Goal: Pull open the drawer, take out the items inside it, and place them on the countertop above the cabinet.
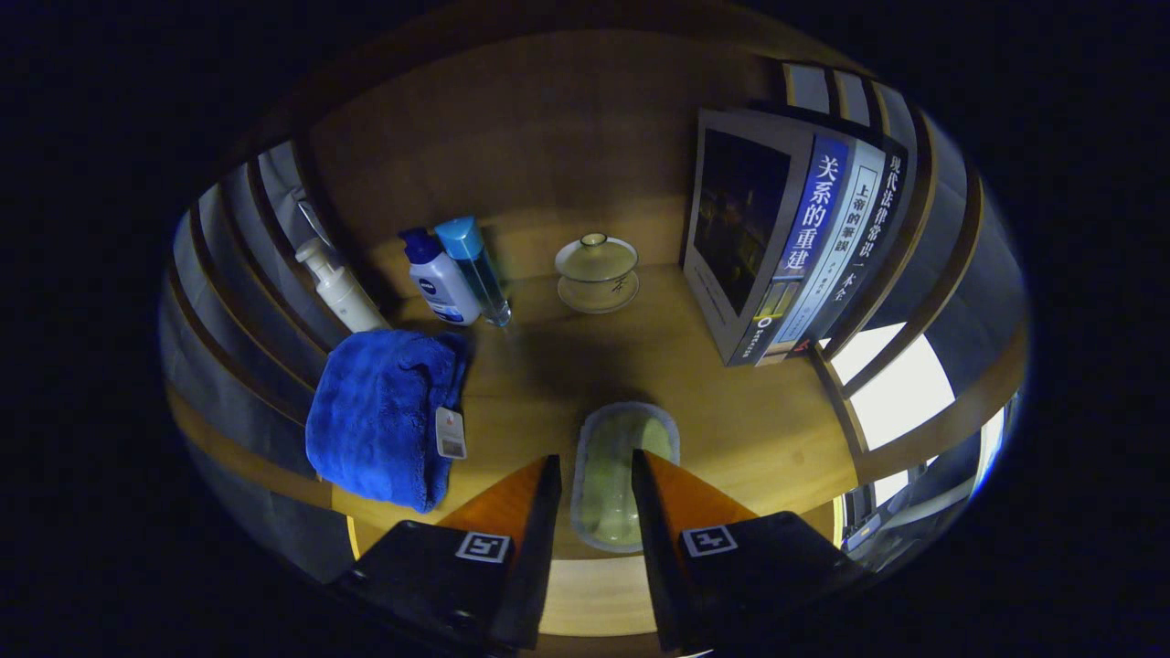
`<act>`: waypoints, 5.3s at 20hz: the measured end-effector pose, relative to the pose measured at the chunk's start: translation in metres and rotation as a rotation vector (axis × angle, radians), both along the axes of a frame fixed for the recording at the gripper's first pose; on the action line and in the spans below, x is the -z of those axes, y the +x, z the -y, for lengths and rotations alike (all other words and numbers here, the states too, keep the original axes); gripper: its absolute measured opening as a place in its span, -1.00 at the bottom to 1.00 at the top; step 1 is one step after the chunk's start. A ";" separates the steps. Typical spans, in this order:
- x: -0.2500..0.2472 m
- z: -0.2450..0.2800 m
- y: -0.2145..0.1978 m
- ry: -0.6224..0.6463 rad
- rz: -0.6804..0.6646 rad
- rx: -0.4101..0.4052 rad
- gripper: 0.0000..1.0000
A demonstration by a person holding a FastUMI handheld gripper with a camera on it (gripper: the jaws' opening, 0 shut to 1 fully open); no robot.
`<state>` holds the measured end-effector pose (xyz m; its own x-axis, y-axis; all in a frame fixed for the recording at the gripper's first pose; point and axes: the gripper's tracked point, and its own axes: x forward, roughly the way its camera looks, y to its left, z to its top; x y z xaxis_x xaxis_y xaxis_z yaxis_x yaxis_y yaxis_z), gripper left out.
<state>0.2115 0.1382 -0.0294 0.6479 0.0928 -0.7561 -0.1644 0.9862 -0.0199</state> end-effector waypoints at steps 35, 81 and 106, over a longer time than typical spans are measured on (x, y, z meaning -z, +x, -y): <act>-0.063 0.062 -0.188 0.076 0.679 -0.082 1.00; 0.116 0.120 -0.310 0.091 0.501 -0.027 0.98; 0.105 0.106 -0.251 0.096 0.523 -0.058 0.97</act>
<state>-0.0397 0.0324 -0.1344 0.9277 0.1922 -0.3200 -0.2108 0.9772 -0.0240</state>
